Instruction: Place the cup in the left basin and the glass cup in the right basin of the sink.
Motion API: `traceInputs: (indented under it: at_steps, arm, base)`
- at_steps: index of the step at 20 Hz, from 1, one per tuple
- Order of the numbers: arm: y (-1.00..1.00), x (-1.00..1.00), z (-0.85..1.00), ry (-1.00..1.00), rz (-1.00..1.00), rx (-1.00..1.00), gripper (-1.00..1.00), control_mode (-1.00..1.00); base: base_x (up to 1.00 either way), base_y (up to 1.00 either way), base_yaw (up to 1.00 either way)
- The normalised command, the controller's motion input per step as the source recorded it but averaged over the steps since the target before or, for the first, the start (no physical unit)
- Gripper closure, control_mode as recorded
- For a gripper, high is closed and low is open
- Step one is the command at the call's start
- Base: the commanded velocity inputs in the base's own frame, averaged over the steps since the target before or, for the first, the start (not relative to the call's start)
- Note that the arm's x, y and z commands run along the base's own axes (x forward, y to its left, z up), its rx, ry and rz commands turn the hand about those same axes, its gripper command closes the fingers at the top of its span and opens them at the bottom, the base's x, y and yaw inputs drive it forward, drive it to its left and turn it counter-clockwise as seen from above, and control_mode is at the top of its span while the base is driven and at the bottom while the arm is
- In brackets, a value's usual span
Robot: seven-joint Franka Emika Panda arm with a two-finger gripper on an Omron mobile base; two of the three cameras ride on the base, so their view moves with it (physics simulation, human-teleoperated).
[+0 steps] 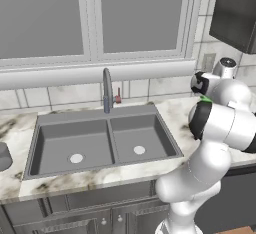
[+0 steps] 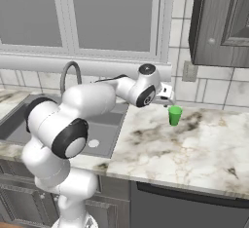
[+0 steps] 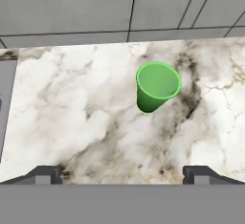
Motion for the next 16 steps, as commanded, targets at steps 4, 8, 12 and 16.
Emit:
traceInputs:
  at_steps: [4, 8, 12, 16]
  arm:
    - [-0.12, 0.07, -0.08, 0.01, 0.0, 0.0, -1.0, -1.0]
    - [-0.08, 0.08, -0.07, 0.07, 0.0, 0.0, -1.0, -1.0]
    - [-0.01, 0.1, -0.08, 0.04, 0.01, 0.02, -1.0, -1.0]
    - [0.0, 0.12, -0.08, 0.03, 0.02, 0.01, -1.0, -1.0]
  base:
    - [0.0, 0.0, 0.0]
    - [0.0, 0.0, 0.0]
    - [0.0, 0.0, 0.0]
    - [0.0, 0.0, 0.0]
